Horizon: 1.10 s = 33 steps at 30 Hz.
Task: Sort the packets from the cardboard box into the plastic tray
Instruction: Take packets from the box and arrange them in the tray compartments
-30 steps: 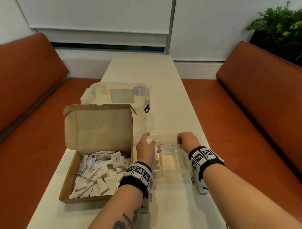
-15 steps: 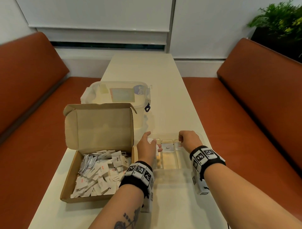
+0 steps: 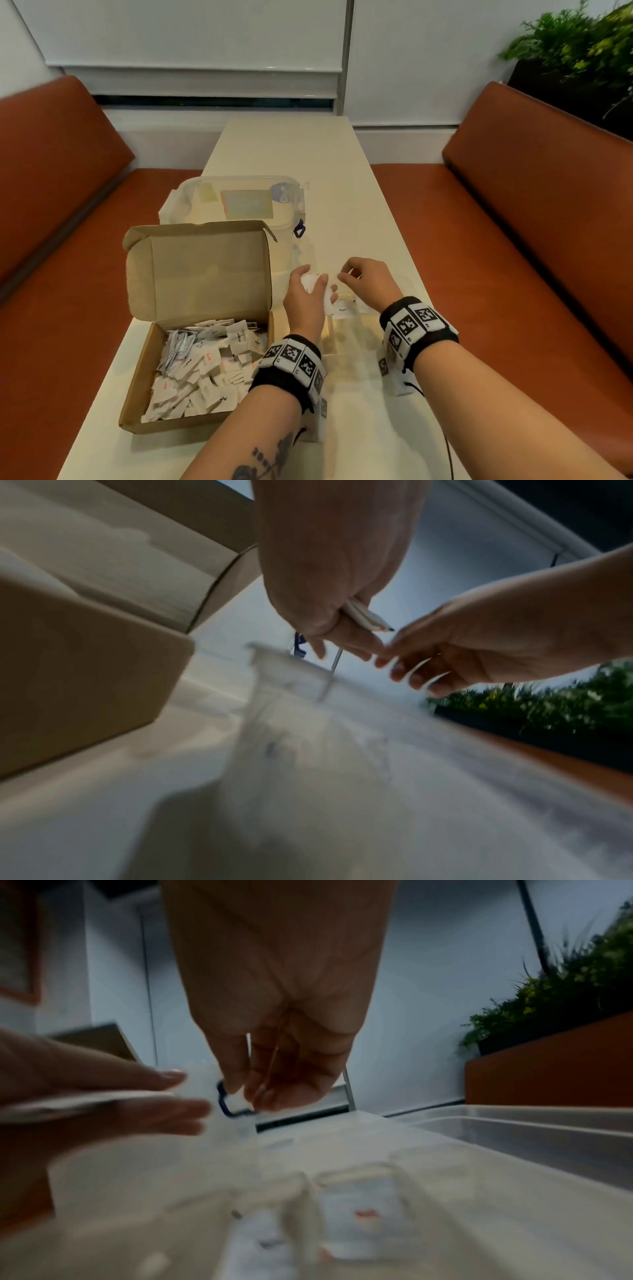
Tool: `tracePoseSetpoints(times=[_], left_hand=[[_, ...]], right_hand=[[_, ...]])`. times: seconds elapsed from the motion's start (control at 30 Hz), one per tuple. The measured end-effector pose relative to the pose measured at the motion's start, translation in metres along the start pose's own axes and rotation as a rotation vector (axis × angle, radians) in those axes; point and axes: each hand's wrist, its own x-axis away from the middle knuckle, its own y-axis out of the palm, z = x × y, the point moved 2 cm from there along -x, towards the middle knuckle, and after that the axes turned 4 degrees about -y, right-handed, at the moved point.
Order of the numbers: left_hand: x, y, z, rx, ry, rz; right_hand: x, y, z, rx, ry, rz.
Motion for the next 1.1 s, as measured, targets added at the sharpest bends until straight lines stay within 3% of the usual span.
tracePoseSetpoints(times=[0.1, 0.23, 0.4, 0.63, 0.87, 0.97, 1.1], left_hand=[[-0.003, 0.006, 0.008, 0.007, -0.022, 0.002], [-0.009, 0.008, 0.01, 0.036, -0.043, -0.018], [-0.003, 0.013, 0.009, 0.093, -0.104, -0.109], [0.007, 0.012, 0.011, 0.277, -0.287, -0.337], [0.008, 0.011, 0.006, 0.092, -0.146, -0.25], [0.008, 0.011, 0.004, 0.128, -0.174, -0.241], [0.009, 0.013, 0.001, 0.223, -0.259, -0.337]], right_hand=[[0.005, -0.002, -0.016, -0.273, 0.031, -0.013], [0.012, -0.006, -0.018, -0.366, 0.054, -0.012], [0.018, -0.003, -0.012, -0.387, 0.084, -0.093], [0.02, -0.012, 0.003, -0.362, 0.096, 0.016], [0.024, -0.008, 0.009, -0.379, 0.149, 0.0], [0.025, -0.008, 0.012, -0.393, 0.146, 0.018], [0.025, -0.01, 0.014, -0.389, 0.165, 0.059]])
